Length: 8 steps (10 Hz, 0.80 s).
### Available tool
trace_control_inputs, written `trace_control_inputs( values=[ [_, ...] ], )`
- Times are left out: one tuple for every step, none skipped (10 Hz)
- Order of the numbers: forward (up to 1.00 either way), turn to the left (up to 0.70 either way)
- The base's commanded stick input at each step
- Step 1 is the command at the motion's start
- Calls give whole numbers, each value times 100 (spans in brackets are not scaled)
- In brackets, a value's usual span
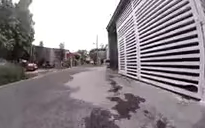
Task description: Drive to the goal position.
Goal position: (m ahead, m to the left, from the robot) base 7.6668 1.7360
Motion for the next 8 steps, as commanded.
trace_control_inputs(
  values=[
    [70,0],
    [70,0],
    [70,0],
    [70,3],
    [70,35],
    [70,35],
    [70,31],
    [70,17]
  ],
)
